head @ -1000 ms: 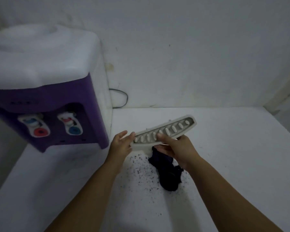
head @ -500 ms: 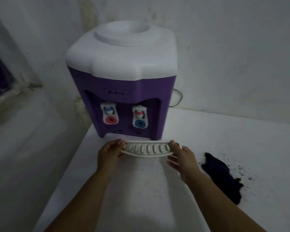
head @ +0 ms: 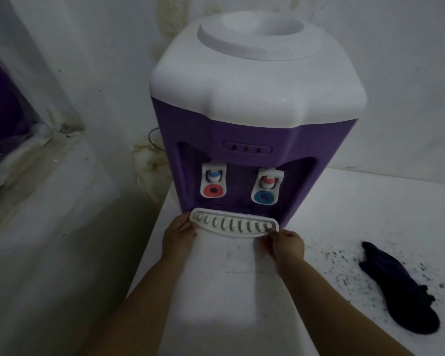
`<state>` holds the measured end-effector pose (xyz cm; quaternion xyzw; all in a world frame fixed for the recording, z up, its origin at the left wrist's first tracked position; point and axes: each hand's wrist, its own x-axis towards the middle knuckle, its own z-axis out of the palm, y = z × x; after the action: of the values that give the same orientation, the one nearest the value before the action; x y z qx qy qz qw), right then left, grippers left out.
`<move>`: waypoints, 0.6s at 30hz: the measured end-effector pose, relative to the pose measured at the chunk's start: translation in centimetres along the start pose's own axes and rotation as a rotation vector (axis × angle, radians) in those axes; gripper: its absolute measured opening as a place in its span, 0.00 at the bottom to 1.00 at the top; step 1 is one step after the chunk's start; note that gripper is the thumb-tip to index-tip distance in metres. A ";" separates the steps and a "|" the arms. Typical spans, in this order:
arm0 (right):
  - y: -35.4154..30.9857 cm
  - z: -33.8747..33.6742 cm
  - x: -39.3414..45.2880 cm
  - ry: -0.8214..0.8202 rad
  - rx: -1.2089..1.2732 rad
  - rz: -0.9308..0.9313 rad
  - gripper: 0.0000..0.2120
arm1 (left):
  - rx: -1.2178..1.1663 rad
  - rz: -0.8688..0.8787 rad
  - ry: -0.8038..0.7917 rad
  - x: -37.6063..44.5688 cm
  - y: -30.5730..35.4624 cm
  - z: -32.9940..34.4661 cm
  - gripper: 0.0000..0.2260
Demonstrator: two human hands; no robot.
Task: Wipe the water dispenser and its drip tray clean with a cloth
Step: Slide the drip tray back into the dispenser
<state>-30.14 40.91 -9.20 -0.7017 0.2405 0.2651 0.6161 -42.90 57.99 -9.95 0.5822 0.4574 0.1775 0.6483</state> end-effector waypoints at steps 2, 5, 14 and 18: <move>-0.1 0.3 0.0 0.038 0.028 -0.011 0.07 | 0.020 0.006 0.031 0.2 -0.3 0.4 0.09; 0.2 0.8 0.3 0.087 0.044 -0.032 0.04 | 0.093 0.044 0.061 0.8 -1.2 0.6 0.06; 0.4 1.3 0.8 0.153 0.042 -0.067 0.03 | 0.011 -0.014 0.161 0.6 -1.1 1.6 0.08; 0.2 1.2 0.9 0.178 0.023 -0.087 0.05 | 0.055 -0.027 0.182 0.9 -1.1 1.8 0.09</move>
<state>-29.74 42.11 -10.06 -0.7250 0.2667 0.1719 0.6112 -41.36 57.32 -11.48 0.5751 0.5270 0.2083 0.5900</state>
